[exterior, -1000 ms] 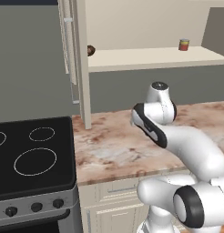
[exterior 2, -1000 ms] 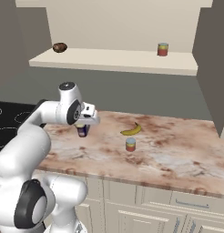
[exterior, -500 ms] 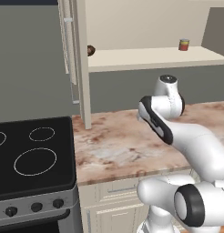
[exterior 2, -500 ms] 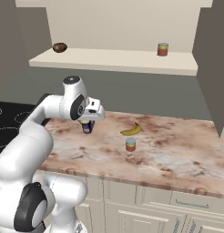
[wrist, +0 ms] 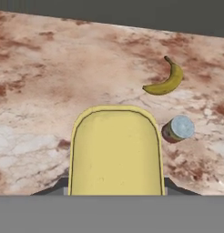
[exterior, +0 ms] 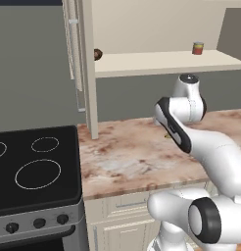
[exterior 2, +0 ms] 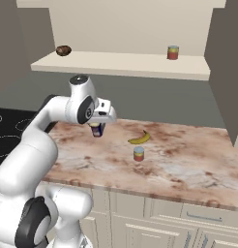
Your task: Pick the cans from the counter and place them in their designated side in the cabinet.
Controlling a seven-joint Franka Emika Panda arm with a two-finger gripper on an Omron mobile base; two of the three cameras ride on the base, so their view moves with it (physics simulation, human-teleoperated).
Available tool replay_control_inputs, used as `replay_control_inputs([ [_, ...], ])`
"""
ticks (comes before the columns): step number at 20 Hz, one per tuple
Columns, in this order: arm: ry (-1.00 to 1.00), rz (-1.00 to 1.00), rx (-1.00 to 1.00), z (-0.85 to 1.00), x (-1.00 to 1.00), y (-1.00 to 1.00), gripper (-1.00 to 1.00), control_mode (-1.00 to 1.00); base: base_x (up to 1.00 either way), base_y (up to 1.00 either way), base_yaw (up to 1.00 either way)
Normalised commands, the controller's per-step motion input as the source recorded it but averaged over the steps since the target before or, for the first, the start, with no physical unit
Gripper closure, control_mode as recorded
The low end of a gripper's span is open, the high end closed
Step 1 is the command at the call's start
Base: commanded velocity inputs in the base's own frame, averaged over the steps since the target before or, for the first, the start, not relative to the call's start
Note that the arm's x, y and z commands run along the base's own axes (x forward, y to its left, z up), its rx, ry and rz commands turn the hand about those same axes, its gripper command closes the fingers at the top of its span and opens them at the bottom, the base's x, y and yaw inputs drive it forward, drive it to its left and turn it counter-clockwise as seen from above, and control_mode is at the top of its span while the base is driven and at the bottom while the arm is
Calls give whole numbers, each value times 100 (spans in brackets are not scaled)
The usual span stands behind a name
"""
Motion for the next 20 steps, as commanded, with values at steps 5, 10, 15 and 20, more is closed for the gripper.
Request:
replay_control_inputs([
  [5,-8,0,-2,26,-1,-20,100,-100,0,0,0],
  [10,-10,0,-1,27,-5,-22,100,-100,0,0,0],
  [15,-8,0,-1,27,-10,-23,100,-100,0,0,0],
  [20,-3,0,-1,23,-18,-23,100,-100,0,0,0],
])
